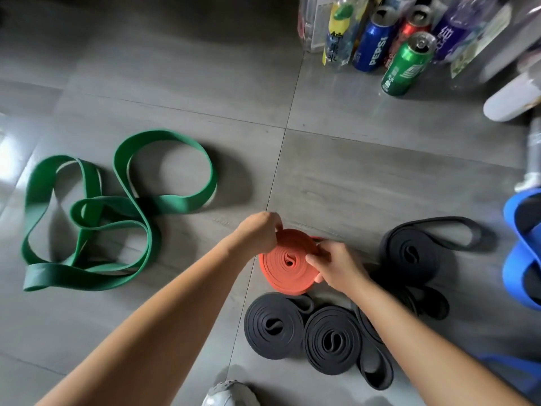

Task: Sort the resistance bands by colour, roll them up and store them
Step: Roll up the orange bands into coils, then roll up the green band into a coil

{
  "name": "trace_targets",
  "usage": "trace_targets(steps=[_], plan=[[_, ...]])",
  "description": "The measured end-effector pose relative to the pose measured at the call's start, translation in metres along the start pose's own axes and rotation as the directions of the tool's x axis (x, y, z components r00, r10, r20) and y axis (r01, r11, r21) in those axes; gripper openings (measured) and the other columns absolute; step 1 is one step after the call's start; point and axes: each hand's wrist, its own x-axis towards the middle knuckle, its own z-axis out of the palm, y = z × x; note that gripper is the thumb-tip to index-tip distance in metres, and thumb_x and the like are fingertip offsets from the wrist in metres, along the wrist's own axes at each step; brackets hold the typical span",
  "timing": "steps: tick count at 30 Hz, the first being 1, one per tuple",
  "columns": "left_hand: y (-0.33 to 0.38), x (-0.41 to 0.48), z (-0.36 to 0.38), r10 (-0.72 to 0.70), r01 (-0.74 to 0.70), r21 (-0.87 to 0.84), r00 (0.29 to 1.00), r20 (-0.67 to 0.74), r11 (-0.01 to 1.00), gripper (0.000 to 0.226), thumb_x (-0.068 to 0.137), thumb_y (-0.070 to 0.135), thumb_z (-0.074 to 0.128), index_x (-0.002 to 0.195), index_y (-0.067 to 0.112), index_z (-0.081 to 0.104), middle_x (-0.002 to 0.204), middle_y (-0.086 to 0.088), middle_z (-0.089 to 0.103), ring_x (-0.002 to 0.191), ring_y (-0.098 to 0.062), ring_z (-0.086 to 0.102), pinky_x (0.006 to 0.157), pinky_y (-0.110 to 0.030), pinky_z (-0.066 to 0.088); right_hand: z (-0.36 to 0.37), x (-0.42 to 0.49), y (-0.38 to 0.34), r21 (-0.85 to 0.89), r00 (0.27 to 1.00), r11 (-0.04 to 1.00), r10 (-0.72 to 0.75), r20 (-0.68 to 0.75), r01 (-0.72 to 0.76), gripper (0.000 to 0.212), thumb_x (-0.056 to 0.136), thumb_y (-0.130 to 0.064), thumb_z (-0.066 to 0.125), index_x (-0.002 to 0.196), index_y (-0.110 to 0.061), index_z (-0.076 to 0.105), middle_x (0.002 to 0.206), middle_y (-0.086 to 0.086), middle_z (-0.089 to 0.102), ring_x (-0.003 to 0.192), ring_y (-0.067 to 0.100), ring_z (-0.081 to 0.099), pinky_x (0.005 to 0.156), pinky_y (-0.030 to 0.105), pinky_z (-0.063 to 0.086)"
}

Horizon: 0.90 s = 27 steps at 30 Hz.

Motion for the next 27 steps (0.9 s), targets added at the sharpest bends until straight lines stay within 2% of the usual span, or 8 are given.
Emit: trace_targets(steps=[4, 7, 10, 13, 16, 18, 22, 27], plan=[[0.005, 0.009, 0.005, 0.016, -0.017, -0.035, 1.000, -0.015, 0.999, 0.031, 0.084, 0.003, 0.051, 0.112, 0.013, 0.059, 0.108, -0.007, 0.064, 0.097, -0.026, 0.059, 0.071, -0.028, 0.043, 0.017, -0.009, 0.007, 0.059, 0.996, 0.995, 0.086, -0.018, -0.085, 0.023, 0.087, -0.030, 0.063, 0.099, -0.013, 0.053, 0.046, -0.008, 0.062, 0.050, 0.001, 0.059, 0.053, 0.015, 0.037], [0.008, 0.011, 0.021, 0.007, -0.011, -0.118, 0.999, -0.033, 0.993, 0.035, 0.085, 0.009, 0.057, 0.120, 0.015, 0.057, 0.118, -0.009, 0.058, 0.104, -0.026, 0.056, 0.080, -0.029, 0.043, 0.025, -0.012, 0.008, 0.044, 0.984, 0.985, 0.170, -0.050, -0.168, 0.029, 0.087, -0.028, 0.063, 0.094, -0.007, 0.044, 0.073, 0.006, 0.068, 0.052, 0.004, 0.059, 0.041, 0.007, 0.033], [0.004, 0.010, 0.028, -0.116, 0.078, -0.377, 0.990, -0.081, 0.923, 0.056, 0.084, 0.018, 0.065, 0.134, 0.012, 0.043, 0.129, -0.010, 0.052, 0.109, -0.030, 0.057, 0.088, -0.033, 0.045, 0.025, -0.011, 0.008, -0.088, 0.976, 0.979, 0.172, -0.130, -0.184, 0.037, 0.083, -0.035, 0.064, 0.098, -0.005, 0.048, 0.095, 0.015, 0.068, 0.080, 0.026, 0.067, 0.065, 0.025, 0.049], [-0.008, 0.005, 0.025, -0.208, 0.113, -0.610, 0.974, -0.088, 0.784, 0.038, 0.084, 0.013, 0.063, 0.120, 0.004, 0.055, 0.117, -0.011, 0.062, 0.094, -0.031, 0.063, 0.077, -0.036, 0.051, 0.022, -0.009, 0.005, -0.148, 0.978, 0.974, 0.146, -0.152, -0.169, 0.044, 0.081, -0.037, 0.067, 0.107, -0.006, 0.048, 0.106, 0.015, 0.065, 0.102, 0.032, 0.061, 0.077, 0.033, 0.047], [-0.020, -0.004, 0.029, -0.196, 0.085, -0.638, 0.975, -0.105, 0.765, 0.011, 0.085, 0.009, 0.060, 0.092, 0.015, 0.065, 0.093, -0.008, 0.063, 0.068, -0.023, 0.052, 0.055, -0.026, 0.040, 0.019, -0.009, 0.004, -0.124, 0.980, 0.978, 0.155, -0.121, -0.170, 0.047, 0.080, -0.035, 0.070, 0.112, -0.009, 0.046, 0.110, 0.011, 0.063, 0.104, 0.029, 0.059, 0.076, 0.030, 0.043], [-0.022, -0.009, 0.036, -0.221, 0.102, -0.670, 0.971, -0.095, 0.735, 0.022, 0.086, 0.010, 0.058, 0.106, 0.018, 0.065, 0.095, -0.007, 0.061, 0.060, -0.025, 0.052, 0.043, -0.022, 0.037, 0.020, -0.010, 0.006, -0.111, 0.982, 0.980, 0.151, -0.116, -0.164, 0.043, 0.080, -0.036, 0.069, 0.108, -0.013, 0.047, 0.104, 0.006, 0.062, 0.100, 0.028, 0.059, 0.073, 0.030, 0.043], [-0.027, -0.011, 0.054, -0.299, 0.149, -0.665, 0.947, -0.117, 0.732, 0.046, 0.082, 0.011, 0.062, 0.126, 0.012, 0.053, 0.122, -0.007, 0.058, 0.103, -0.030, 0.060, 0.081, -0.040, 0.054, 0.021, -0.018, 0.007, -0.223, 0.974, 0.965, 0.088, -0.210, -0.135, 0.037, 0.082, -0.039, 0.065, 0.106, -0.022, 0.043, 0.105, 0.000, 0.058, 0.096, 0.027, 0.061, 0.066, 0.030, 0.039], [-0.032, -0.014, 0.056, -0.303, 0.163, -0.565, 0.939, -0.163, 0.809, 0.042, 0.083, 0.030, 0.059, 0.125, 0.024, 0.054, 0.116, -0.007, 0.058, 0.093, -0.029, 0.063, 0.077, -0.040, 0.055, 0.021, -0.020, 0.006, -0.346, 0.973, 0.938, -0.070, -0.219, -0.010, 0.034, 0.086, -0.042, 0.059, 0.112, -0.025, 0.045, 0.119, -0.001, 0.053, 0.101, 0.026, 0.057, 0.069, 0.031, 0.041]])
